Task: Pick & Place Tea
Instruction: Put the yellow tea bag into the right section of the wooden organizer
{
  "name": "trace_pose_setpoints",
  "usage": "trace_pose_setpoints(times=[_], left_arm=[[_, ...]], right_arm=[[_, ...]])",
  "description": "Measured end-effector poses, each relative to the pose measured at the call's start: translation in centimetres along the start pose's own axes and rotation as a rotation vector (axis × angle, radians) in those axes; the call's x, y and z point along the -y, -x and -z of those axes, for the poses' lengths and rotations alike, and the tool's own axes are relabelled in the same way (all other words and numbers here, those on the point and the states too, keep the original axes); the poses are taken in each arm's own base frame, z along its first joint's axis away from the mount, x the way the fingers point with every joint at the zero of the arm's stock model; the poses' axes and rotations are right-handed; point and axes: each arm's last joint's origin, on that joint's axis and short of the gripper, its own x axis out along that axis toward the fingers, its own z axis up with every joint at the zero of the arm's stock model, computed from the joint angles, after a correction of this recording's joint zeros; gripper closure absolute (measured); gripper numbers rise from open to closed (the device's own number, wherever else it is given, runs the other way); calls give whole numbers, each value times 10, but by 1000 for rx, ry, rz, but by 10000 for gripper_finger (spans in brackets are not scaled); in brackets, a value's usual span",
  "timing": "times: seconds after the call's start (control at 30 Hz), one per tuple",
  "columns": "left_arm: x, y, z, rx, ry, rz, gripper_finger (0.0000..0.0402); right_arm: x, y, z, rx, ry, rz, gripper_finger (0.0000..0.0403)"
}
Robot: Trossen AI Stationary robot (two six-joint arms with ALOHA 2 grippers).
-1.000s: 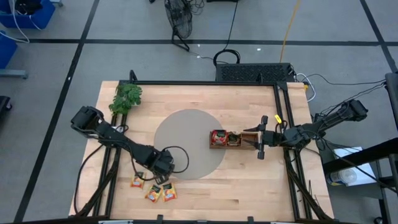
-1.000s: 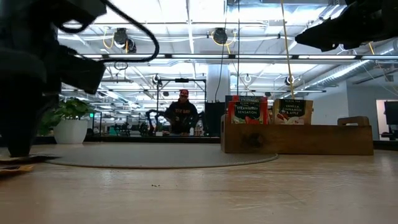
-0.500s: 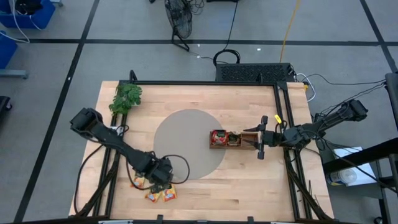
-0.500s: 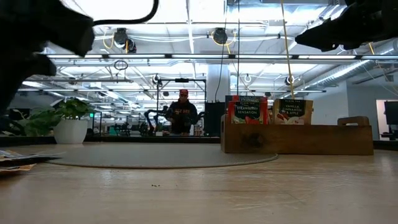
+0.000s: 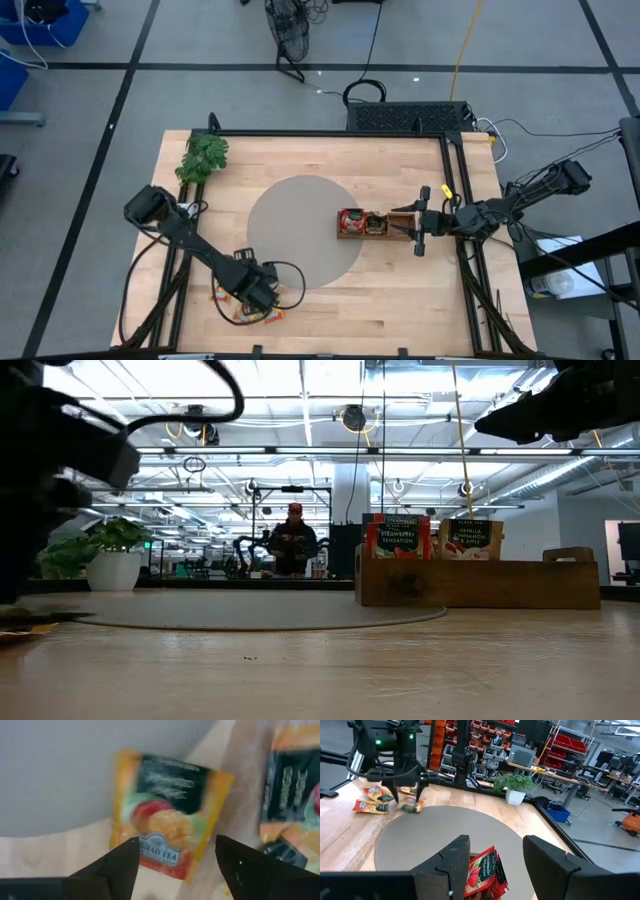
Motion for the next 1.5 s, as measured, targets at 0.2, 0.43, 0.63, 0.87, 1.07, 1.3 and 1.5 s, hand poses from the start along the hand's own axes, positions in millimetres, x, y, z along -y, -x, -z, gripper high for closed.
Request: trace_pose_setpoints(times=[0.2, 0.43, 0.63, 0.87, 1.07, 1.3, 1.5], left_arm=[[9, -10, 0, 4, -59, 4, 146], [11, -22, -2, -13, -75, -40, 188], [13, -25, -3, -22, -65, -24, 258], [14, -23, -9, 6, -182, -8, 383], [1, 20, -22, -30, -297, -327, 392], [-25, 78, -70, 189, -574, -737, 392], [-49, 88, -118, 263, -746, -980, 392]], right_arm=[[0, 0, 0, 0, 0, 0, 232], [0, 0, 0, -1, -19, 0, 235], [0, 0, 1, -9, -17, -1, 234], [0, 0, 1, -13, -15, -2, 238], [0, 0, -3, 26, -67, 4, 238], [5, -18, -6, 89, -134, 41, 239], [16, -52, 8, 94, -206, -94, 239]])
